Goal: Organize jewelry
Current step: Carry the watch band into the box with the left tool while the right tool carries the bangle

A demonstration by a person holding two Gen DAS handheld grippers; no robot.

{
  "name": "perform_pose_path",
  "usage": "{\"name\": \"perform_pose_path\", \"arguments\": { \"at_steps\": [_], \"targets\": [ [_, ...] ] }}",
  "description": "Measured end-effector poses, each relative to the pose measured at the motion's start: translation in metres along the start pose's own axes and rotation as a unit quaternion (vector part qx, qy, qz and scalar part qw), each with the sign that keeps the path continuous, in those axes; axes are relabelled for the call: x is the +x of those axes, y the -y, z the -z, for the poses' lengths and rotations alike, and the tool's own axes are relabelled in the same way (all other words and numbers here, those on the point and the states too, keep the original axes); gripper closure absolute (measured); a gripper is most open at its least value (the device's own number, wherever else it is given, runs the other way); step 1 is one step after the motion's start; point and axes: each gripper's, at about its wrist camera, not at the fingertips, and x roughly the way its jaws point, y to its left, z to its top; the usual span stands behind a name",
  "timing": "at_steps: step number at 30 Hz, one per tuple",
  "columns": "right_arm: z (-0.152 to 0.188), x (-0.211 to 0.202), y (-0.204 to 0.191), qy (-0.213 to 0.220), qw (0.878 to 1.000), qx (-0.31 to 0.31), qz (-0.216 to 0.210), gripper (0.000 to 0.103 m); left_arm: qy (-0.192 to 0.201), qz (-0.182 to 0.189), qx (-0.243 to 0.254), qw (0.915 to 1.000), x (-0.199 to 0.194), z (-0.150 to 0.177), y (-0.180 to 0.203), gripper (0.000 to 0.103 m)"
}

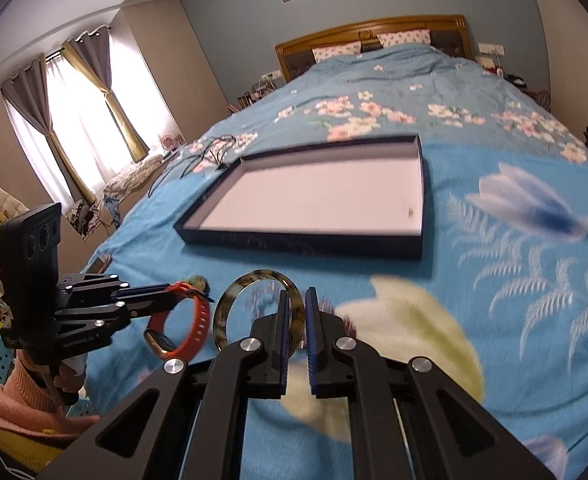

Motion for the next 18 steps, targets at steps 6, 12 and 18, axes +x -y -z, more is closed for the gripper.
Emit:
{"name": "perform_pose_path", "arguments": {
  "at_steps": [6,12,18],
  "targets": [
    [-0.037,0.008,0.010,0.026,1.000,-0.006,0.008,0.097,0.035,-0.029,0.005,0.9990,-0.011,-0.036,-0.015,0.094],
    [-0.081,0.032,0.028,0.033,0.999,-0.002,0.021,0.097,0.048,-0.055,-0.002,0.9973,-0.004,-0.077,-0.038,0.094],
    [-0.111,0.072,0.038,0.020,0.999,0.000,0.045,0.097,0.041,-0.071,-0.010,0.9966,0.021,-0.116,-0.063,0.094]
  ]
}}
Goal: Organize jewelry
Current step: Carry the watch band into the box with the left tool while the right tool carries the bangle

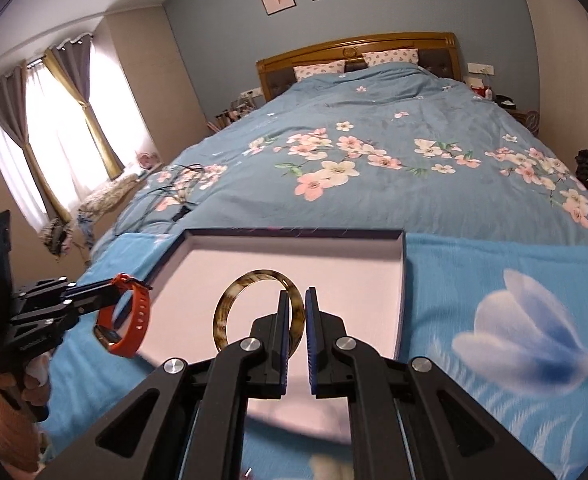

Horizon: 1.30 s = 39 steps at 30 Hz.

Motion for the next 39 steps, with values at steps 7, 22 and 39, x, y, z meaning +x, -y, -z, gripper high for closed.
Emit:
{"name": "perform_pose_path", "arguments": {
  "at_steps": [7,22,39],
  "targets": [
    [-0.016,0.047,0.011,-0.028,0.999,0.013,0.017,0.097,-0.024,-0.003,-0.017,0.9996,0.053,-0.026,-0.023,0.094],
    [-0.033,0.103,0.023,-0.084,0.995,0.037,0.049,0.097,-0.096,-0.036,-0.036,0.9941,0.142,-0.048,-0.047,0.094],
    [-0.018,0.070,0.014,-0.054,0.998,0.027,0.035,0.068,-0.052,-0.055,-0.045,0.9961,0.118,-0.040,-0.052,0.066]
  ]
}}
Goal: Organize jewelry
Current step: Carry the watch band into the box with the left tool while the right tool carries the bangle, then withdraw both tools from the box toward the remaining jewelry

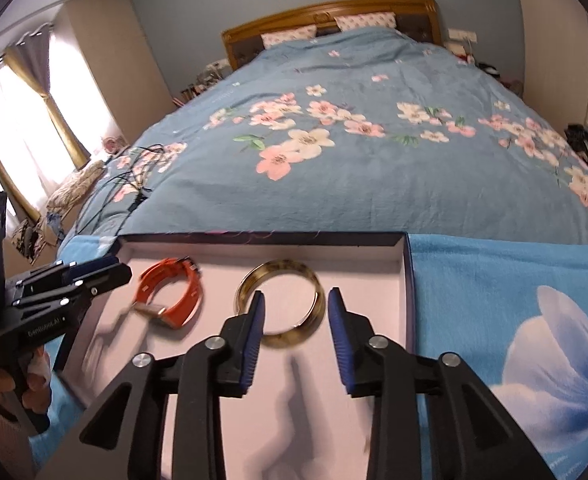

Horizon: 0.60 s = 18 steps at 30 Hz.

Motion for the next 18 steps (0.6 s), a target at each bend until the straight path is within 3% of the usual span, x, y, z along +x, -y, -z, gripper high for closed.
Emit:
{"name": "perform_pose_path", "arguments": {
  "at_steps": [2,10,15,18],
  "targets": [
    [0.009,-0.015,-0.002,0.008,1.000,-0.010,-0.010,0.063,0.015,0.000,0.014,0.9998,-0.018,0.012,0.006,0.061],
    [0.053,-0.075,-0.013,0.022,0.997,-0.048,-0.060,0.063,0.071,0.033,0.043,0.9960,-0.095,0.072,0.019,0.054],
    [0.092,-0.106,-0.022,0.020,0.993,-0.076,-0.085,0.063,0.085,0.047,0.048,0.9941,-0.130,0.113,0.023,0.050],
    [0.117,-0.114,-0.030,0.009,0.993,-0.094,-0.077,0.063,0.082,0.054,0.053,0.9938,-0.141,0.133,0.031,0.048]
  ]
}}
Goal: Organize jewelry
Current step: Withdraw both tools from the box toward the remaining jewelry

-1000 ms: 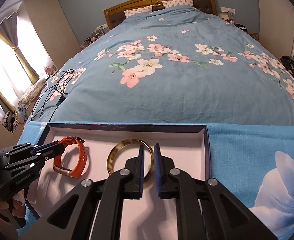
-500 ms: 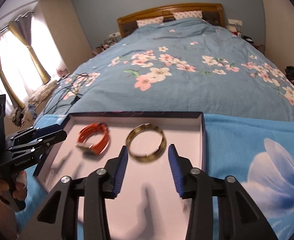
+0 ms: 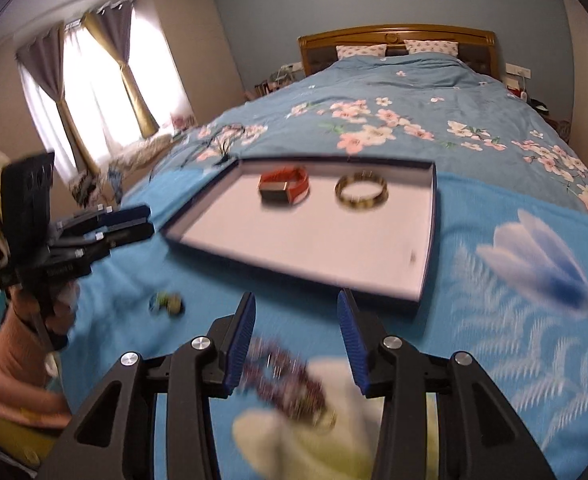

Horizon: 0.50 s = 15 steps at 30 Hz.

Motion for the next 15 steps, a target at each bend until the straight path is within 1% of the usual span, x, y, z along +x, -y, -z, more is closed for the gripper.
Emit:
{"name": "perform_pose_path", "arguments": {
  "at_steps": [4,6,8,11,13,14,15],
  "targets": [
    [0.019,0.005,-0.006,-0.022,1.000,0.002,0.007,0.065,-0.005,0.010,-0.001,0.9999,-0.014,0.023,0.014,0.047],
    [0.023,0.011,-0.005,-0.030,0.999,0.009,0.008,0.069,-0.008,0.017,0.000,0.9998,-0.018,0.031,0.020,0.046],
    [0.025,0.017,-0.005,-0.038,0.999,0.012,0.018,0.071,-0.011,0.019,0.007,0.9997,-0.021,0.039,0.028,0.045],
    [0.028,0.022,-0.005,-0.042,0.999,0.015,0.019,0.075,-0.019,0.030,0.011,0.9993,-0.027,0.051,0.037,0.044],
    [0.029,0.022,-0.005,-0.042,0.999,0.014,0.020,0.084,-0.024,0.035,0.013,0.9990,-0.028,0.055,0.041,0.043],
    [0.029,0.022,-0.006,-0.042,0.999,0.014,0.020,0.085,-0.027,0.038,0.014,0.9988,-0.030,0.058,0.042,0.043],
    [0.029,0.023,-0.006,-0.044,0.999,0.014,0.022,0.091,-0.028,0.039,0.015,0.9987,-0.031,0.061,0.044,0.043]
  ]
}}
